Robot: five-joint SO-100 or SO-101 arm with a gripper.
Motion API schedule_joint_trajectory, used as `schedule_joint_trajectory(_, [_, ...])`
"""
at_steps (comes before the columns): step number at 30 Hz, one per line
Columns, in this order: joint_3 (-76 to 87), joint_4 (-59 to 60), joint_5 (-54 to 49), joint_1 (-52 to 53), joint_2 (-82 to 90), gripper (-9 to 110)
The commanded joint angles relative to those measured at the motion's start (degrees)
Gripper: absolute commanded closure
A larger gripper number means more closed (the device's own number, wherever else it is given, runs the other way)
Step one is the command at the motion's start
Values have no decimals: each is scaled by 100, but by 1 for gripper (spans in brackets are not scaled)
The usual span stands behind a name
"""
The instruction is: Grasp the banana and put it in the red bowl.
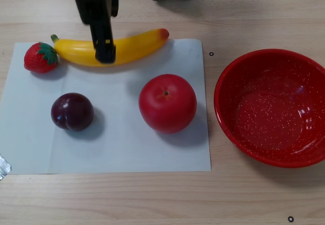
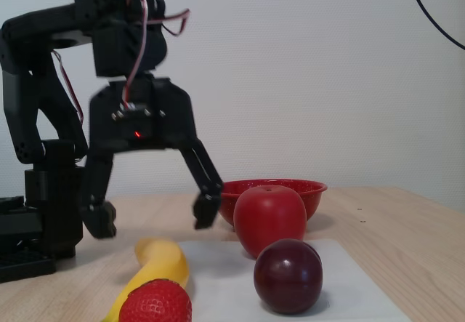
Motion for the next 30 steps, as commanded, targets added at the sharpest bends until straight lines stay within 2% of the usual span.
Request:
schedule_joint_trajectory(1, [-167, -343, 114, -97, 18, 43])
schedule_joint_trajectory(9, [-220, -659, 237, -62, -650, 36])
schedule_joint_trajectory(29, [-220, -993, -62, 202, -1441, 36])
schedule_joint_trajectory(30, [-264, -993, -88, 202, -1494, 39])
